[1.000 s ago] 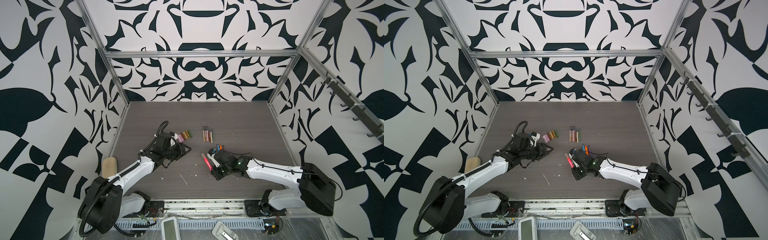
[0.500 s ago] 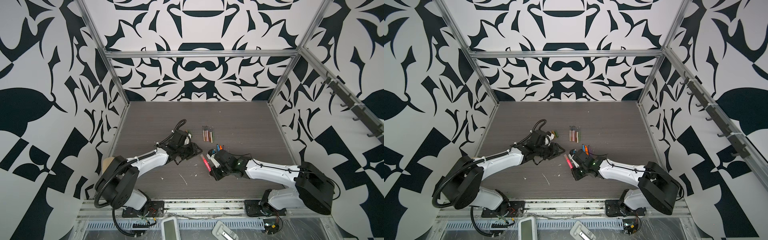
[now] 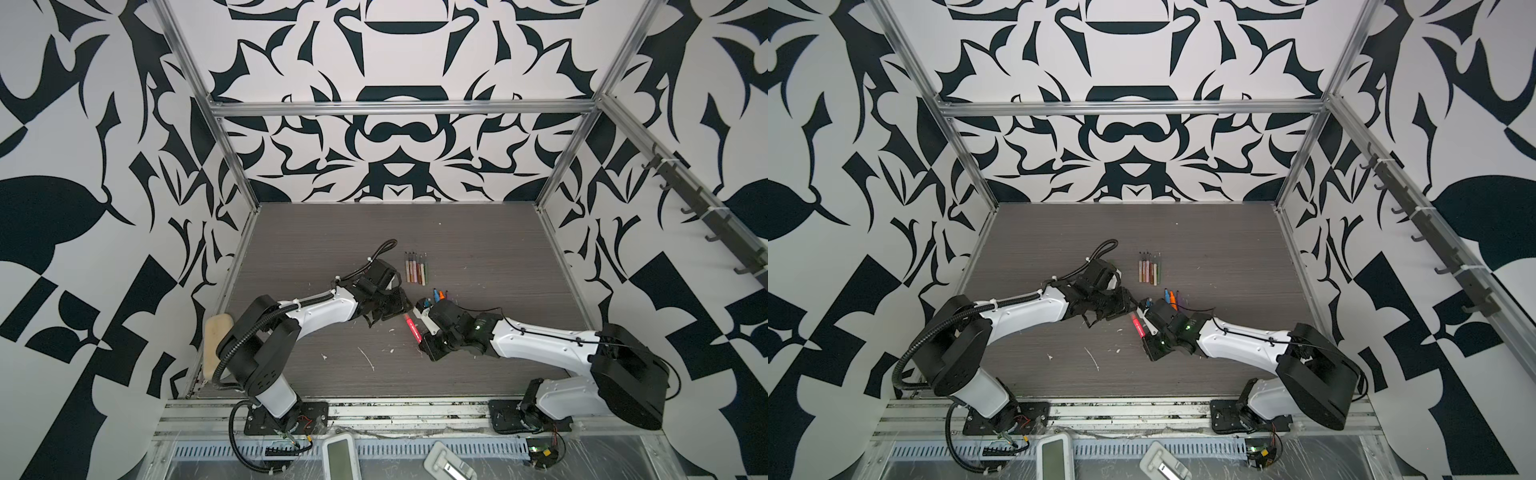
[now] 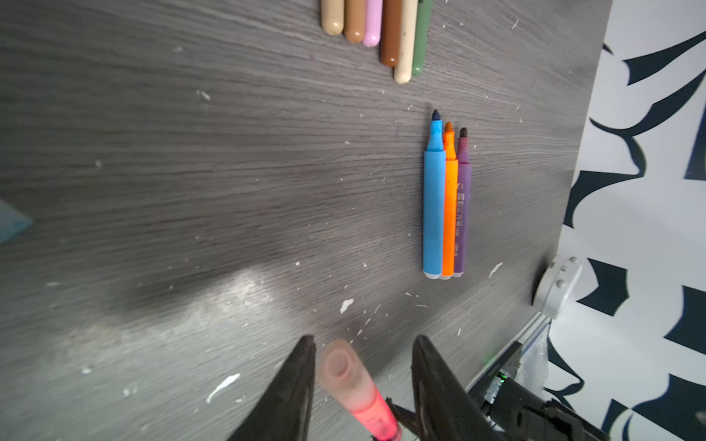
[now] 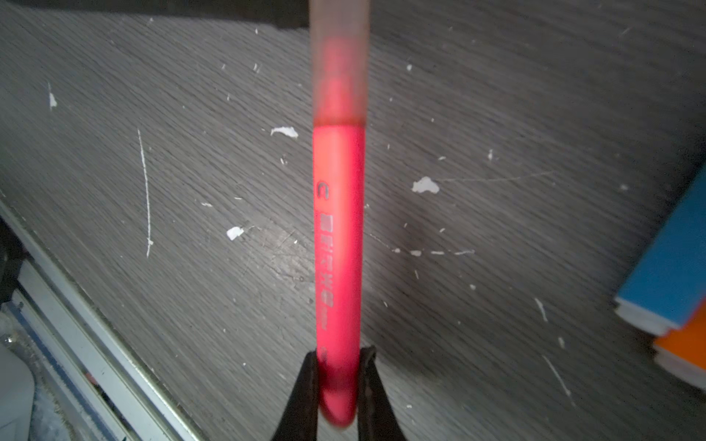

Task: Open the pen caps
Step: 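Lift the pink marker with the right gripper while left gripper reaches toward it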

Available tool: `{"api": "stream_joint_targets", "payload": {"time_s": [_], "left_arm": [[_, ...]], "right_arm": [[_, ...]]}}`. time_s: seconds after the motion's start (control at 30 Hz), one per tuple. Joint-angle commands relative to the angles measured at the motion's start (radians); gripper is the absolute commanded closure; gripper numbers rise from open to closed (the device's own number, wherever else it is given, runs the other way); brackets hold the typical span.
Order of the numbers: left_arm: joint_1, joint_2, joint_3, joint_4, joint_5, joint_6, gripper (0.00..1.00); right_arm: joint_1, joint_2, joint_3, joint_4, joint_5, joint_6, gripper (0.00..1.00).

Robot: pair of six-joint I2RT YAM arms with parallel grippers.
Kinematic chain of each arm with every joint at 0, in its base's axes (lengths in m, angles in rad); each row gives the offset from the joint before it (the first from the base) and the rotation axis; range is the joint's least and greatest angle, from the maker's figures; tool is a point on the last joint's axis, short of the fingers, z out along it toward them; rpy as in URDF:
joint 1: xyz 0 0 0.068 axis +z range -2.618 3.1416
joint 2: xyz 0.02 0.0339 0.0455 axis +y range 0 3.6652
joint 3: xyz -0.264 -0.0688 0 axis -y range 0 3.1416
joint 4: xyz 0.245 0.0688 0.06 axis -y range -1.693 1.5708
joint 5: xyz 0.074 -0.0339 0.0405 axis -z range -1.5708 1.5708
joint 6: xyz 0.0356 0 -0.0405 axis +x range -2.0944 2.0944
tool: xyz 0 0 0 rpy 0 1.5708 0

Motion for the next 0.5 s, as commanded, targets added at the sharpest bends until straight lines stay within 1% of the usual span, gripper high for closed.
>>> {"api": "stream_joint_targets", "payload": {"time_s": [0.0,0.13,0.33,0.37,0.43,0.47], "left_arm": [[-0.005,0.023,0.019,-0.043,-0.040,0.003,0.59],[-0.017,0.033,0.020,-0.034,-0.042,-0.007,0.63],[-0.048,0.057,0.026,-0.004,-0.043,-0.032,0.65],[-0.053,0.061,0.026,0.002,-0.042,-0.037,0.68],[-0.060,0.066,0.026,0.013,-0.041,-0.041,0.79],[-0.061,0.066,0.027,0.017,-0.041,-0.044,0.87]], "right_arm": [[-0.002,-0.023,0.013,0.017,0.002,0.001,1.00],[-0.002,-0.027,0.011,0.018,0.007,0.005,1.00],[-0.002,-0.027,0.011,0.017,0.010,0.006,1.00],[-0.002,-0.026,0.011,0.017,0.011,0.007,1.00],[-0.003,-0.026,0.011,0.016,0.011,0.007,1.00],[-0.002,-0.028,0.011,0.016,0.011,0.007,1.00]]}}
